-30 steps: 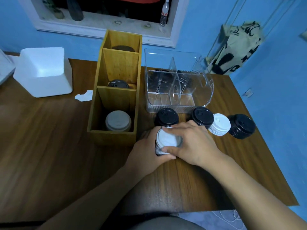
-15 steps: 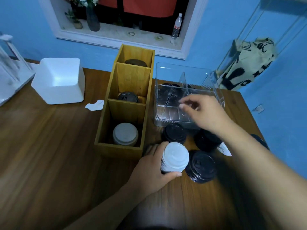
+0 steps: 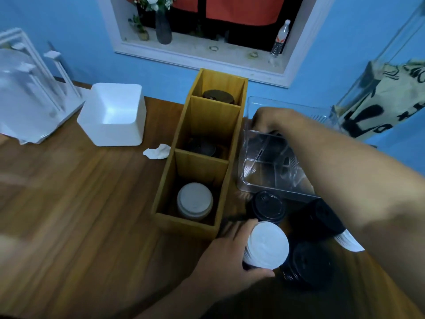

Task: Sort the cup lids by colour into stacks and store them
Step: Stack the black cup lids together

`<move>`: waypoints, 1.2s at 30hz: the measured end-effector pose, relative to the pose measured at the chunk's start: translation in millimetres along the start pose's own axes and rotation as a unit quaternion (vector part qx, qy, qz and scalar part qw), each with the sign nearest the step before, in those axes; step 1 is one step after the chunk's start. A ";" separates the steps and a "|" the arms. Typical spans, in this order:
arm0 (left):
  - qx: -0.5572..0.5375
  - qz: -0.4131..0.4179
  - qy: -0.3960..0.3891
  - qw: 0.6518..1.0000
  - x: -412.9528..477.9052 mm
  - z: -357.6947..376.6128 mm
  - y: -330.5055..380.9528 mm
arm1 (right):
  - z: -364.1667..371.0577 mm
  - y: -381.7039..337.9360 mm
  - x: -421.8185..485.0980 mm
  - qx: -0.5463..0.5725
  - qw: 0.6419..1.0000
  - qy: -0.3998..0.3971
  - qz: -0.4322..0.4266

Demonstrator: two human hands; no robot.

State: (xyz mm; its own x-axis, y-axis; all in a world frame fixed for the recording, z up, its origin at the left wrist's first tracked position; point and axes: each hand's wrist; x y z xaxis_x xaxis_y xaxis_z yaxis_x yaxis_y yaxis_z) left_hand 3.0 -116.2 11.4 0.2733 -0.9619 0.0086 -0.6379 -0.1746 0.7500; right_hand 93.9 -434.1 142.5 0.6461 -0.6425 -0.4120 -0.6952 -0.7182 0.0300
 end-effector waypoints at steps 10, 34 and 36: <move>-0.005 0.011 0.013 1.000 -1.3 -1.9 0.7 | 4.3 7.3 -9.3 0.319 0.938 0.133 0.005; -0.006 -0.001 0.035 0.999 2.3 9.0 -10.6 | 239.8 111.4 -328.1 0.819 0.466 0.274 0.190; -0.004 0.000 0.036 0.999 2.2 9.0 -10.6 | 253.2 114.5 -335.6 0.807 0.470 0.289 0.209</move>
State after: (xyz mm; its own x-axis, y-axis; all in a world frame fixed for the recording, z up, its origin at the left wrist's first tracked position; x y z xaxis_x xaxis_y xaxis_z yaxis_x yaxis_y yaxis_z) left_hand 3.9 -118.4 -2.5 0.3240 -0.9444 0.0565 -0.6322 -0.1718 0.7555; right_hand -282.3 -233.1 53.6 0.0005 -0.9377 -0.3475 0.1687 0.3426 -0.9242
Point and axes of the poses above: each hand's wrist, its own x-axis towards the middle knuckle, its own z-axis out of the palm, y = z × x, and after that the axes turned 2 degrees about x, right-handed
